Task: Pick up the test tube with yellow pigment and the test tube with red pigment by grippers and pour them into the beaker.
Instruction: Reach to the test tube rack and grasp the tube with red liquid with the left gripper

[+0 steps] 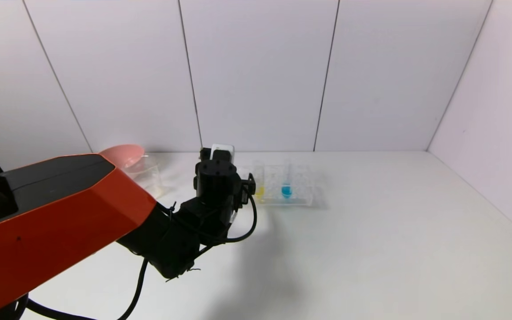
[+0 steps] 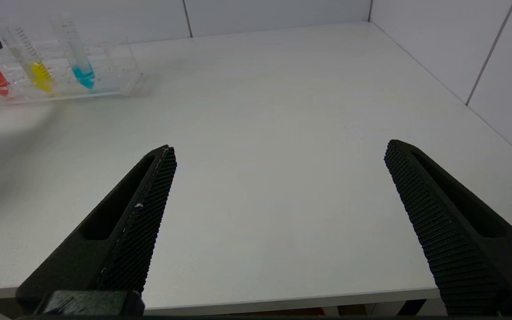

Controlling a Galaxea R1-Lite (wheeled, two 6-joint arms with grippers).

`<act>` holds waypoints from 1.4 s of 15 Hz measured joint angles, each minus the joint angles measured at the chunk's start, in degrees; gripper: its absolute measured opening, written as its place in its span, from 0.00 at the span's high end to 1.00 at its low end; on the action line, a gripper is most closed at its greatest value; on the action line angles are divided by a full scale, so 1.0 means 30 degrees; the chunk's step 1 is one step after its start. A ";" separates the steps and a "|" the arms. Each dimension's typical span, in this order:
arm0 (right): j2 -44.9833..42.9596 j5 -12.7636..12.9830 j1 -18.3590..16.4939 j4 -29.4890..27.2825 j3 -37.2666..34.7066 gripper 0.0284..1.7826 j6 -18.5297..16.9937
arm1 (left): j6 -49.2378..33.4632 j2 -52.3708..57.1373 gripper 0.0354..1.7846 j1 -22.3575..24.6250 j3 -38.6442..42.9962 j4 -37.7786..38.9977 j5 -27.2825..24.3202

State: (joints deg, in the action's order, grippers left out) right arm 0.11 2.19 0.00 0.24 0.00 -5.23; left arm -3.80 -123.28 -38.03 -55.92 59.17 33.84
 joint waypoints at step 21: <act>-0.0004 0.0000 0.0000 0.0000 0.0000 0.04 -0.0008 | 0.0874 -0.1463 0.77 0.0756 0.0073 0.3556 -0.2158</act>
State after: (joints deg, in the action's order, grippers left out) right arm 0.10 2.19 0.00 0.24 0.00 -5.25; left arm -1.18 -127.67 -35.77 -55.70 69.84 27.37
